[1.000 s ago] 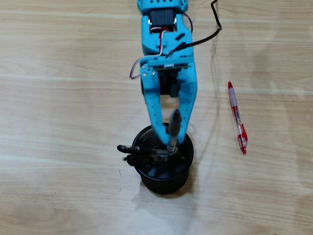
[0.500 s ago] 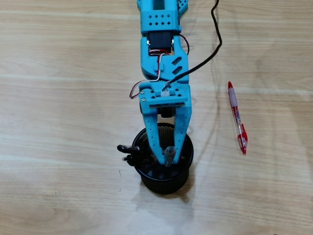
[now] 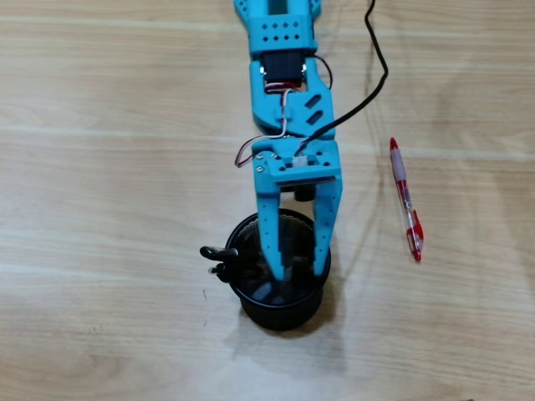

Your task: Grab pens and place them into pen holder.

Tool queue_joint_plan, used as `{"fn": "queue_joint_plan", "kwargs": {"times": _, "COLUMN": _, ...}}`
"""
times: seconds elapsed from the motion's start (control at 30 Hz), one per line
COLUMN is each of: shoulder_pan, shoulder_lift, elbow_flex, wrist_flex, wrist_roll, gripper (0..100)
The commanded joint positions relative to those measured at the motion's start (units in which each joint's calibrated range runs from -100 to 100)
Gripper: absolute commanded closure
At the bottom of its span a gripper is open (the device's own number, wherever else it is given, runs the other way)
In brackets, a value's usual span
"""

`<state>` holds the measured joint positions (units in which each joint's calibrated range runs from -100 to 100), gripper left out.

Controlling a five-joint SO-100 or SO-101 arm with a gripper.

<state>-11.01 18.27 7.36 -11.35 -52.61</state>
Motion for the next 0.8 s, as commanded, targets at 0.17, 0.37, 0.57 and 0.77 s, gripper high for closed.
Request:
{"fn": "queue_joint_plan", "kwargs": {"times": 0.17, "shoulder_pan": -2.9, "shoulder_lift": -20.1, "elbow_flex": -4.8, "wrist_flex": 37.0, "wrist_roll": 4.4, "gripper": 96}}
{"fn": "queue_joint_plan", "kwargs": {"times": 0.37, "shoulder_pan": -6.8, "shoulder_lift": -27.7, "elbow_flex": -13.4, "wrist_flex": 66.2, "wrist_roll": 4.5, "gripper": 98}}
{"fn": "queue_joint_plan", "kwargs": {"times": 0.57, "shoulder_pan": -14.3, "shoulder_lift": -26.6, "elbow_flex": -22.2, "wrist_flex": 86.3, "wrist_roll": 1.6, "gripper": 98}}
{"fn": "queue_joint_plan", "kwargs": {"times": 0.77, "shoulder_pan": -23.9, "shoulder_lift": -19.6, "elbow_flex": -27.9, "wrist_flex": 86.8, "wrist_roll": -3.6, "gripper": 98}}
